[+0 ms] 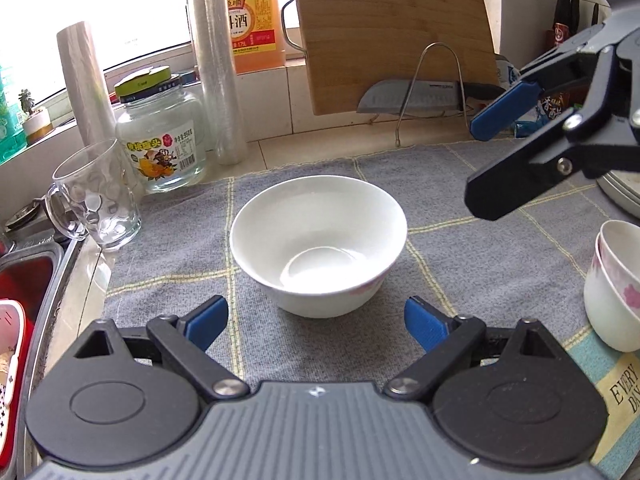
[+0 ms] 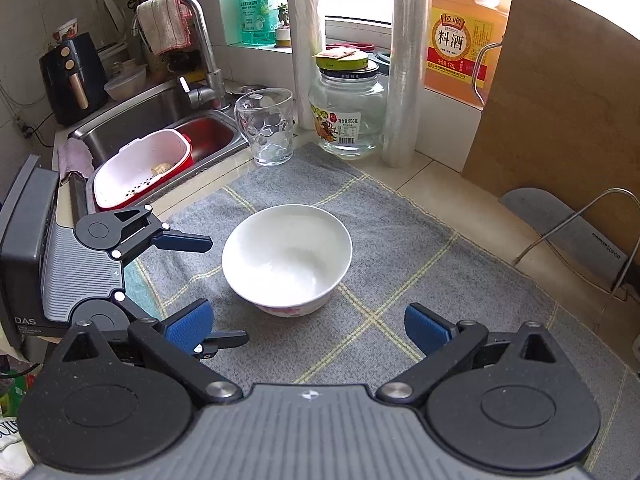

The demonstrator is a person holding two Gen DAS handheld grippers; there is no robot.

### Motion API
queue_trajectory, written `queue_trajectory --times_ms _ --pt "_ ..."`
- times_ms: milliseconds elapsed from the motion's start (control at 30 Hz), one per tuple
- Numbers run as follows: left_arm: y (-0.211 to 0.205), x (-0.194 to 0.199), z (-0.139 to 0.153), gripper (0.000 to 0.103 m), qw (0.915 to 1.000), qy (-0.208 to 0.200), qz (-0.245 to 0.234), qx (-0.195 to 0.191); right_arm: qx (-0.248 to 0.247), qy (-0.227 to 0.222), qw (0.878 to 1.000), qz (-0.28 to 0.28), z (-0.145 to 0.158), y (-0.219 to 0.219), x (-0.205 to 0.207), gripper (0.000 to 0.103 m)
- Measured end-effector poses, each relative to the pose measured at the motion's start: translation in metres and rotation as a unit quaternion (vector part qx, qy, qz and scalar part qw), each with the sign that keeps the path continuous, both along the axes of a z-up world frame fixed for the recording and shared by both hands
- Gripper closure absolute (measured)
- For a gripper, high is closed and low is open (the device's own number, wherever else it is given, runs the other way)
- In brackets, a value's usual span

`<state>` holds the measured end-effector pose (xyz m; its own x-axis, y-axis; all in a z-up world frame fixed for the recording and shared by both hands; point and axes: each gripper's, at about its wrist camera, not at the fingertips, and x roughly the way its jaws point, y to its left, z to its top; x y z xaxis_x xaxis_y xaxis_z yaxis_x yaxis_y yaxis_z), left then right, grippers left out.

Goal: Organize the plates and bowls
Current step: 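Move the right gripper to another white bowl and close on its rim, then carry the held bowl with the right gripper over the bowl stack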

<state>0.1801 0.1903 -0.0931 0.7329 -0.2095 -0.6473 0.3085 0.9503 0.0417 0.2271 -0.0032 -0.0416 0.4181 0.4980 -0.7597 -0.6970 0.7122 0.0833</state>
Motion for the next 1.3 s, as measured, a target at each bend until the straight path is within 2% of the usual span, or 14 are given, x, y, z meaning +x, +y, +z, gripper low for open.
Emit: queue_trajectory --times_ms 333,567,1067,1300 --pt "-0.001 0.019 -0.006 0.009 0.9997 -0.008 -0.022 -0.002 -0.002 0.034 0.999 0.004 -0.028 0.035 0.043 0.003" --pt "0.001 0.025 -0.006 0.011 0.9993 -0.011 -0.035 -0.008 -0.005 0.048 0.999 0.006 -0.042 0.05 0.062 0.014" --pt "0.001 0.025 -0.004 0.014 0.9987 -0.014 -0.049 -0.012 0.004 0.058 0.998 0.012 -0.052 0.06 0.074 0.029" --pt "0.0 0.024 -0.002 0.015 0.9986 -0.012 -0.051 -0.006 0.007 0.062 0.998 0.01 -0.049 0.059 0.073 0.029"
